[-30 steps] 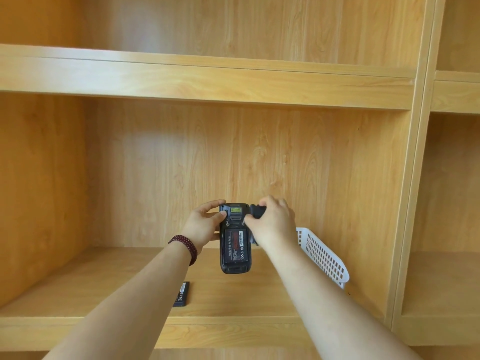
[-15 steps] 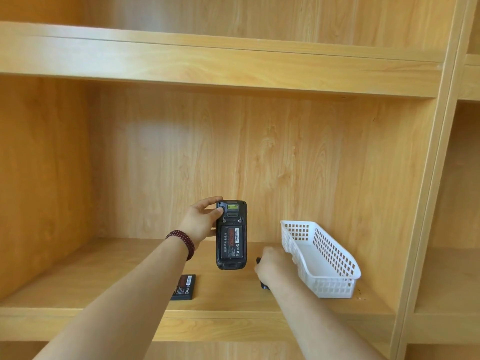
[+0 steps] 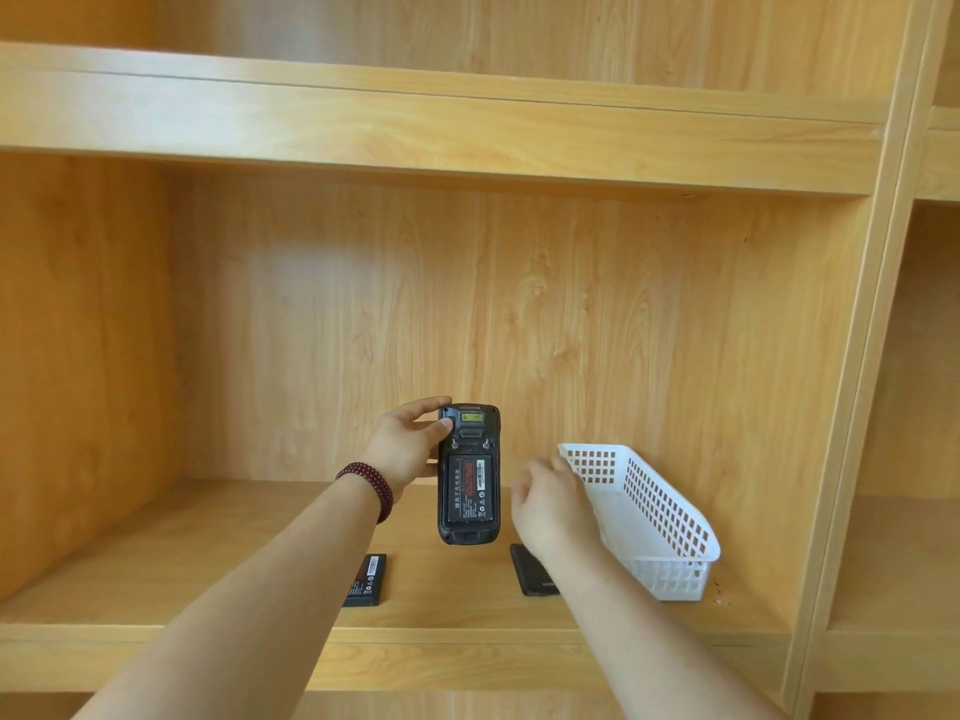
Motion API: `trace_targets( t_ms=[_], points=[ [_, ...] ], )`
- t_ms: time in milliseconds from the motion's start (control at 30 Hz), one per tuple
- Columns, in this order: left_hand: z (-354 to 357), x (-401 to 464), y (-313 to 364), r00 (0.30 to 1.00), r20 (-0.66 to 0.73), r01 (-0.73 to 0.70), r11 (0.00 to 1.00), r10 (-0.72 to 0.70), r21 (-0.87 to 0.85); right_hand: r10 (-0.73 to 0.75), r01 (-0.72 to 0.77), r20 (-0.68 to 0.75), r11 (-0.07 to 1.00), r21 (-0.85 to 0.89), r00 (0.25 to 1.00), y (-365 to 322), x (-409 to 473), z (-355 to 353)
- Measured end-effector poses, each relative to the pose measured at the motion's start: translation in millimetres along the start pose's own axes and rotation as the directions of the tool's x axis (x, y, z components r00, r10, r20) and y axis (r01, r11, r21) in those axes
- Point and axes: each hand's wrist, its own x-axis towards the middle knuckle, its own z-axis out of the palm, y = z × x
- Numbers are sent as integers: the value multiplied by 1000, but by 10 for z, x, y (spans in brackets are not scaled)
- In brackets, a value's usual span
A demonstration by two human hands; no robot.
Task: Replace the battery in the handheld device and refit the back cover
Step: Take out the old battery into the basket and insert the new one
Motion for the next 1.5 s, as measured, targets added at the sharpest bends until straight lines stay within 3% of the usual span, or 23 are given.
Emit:
trace_targets(
  t_ms=[67, 133, 267, 367, 500, 967, 1233, 1500],
  points=[
    [18, -7, 2, 1000, 4, -7, 1000, 7, 4, -150, 159, -137, 986, 56, 979, -117, 4, -188],
    [44, -20, 3, 1000, 8, -13, 1000, 13, 1, -296, 311, -156, 947, 79, 942, -194, -13, -306],
    [90, -53, 7, 1000, 18, -18, 1000, 18, -4, -590, 587, -44, 807, -62, 806, -210, -85, -323],
    [106, -64, 16, 1000, 19, -22, 1000, 22, -5, -685, 680, 49, 708, -191, 727, -151, -158, -191],
    [109, -72, 24, 1000, 20, -23, 1000, 23, -5, -698, 680, 69, 662, -316, 713, -73, -200, -51],
    [121, -117, 75, 998, 42, -37, 999, 36, 30, -676, 640, 57, 663, -389, 735, -143, -232, -18],
    [103, -127, 69, 999, 31, -33, 998, 32, 47, -702, 655, 71, 618, -435, 709, -167, -228, -48],
    [94, -96, 97, 999, -10, -39, 999, 39, 13, -666, 615, -47, 711, -341, 744, -171, -269, -74]
  ],
)
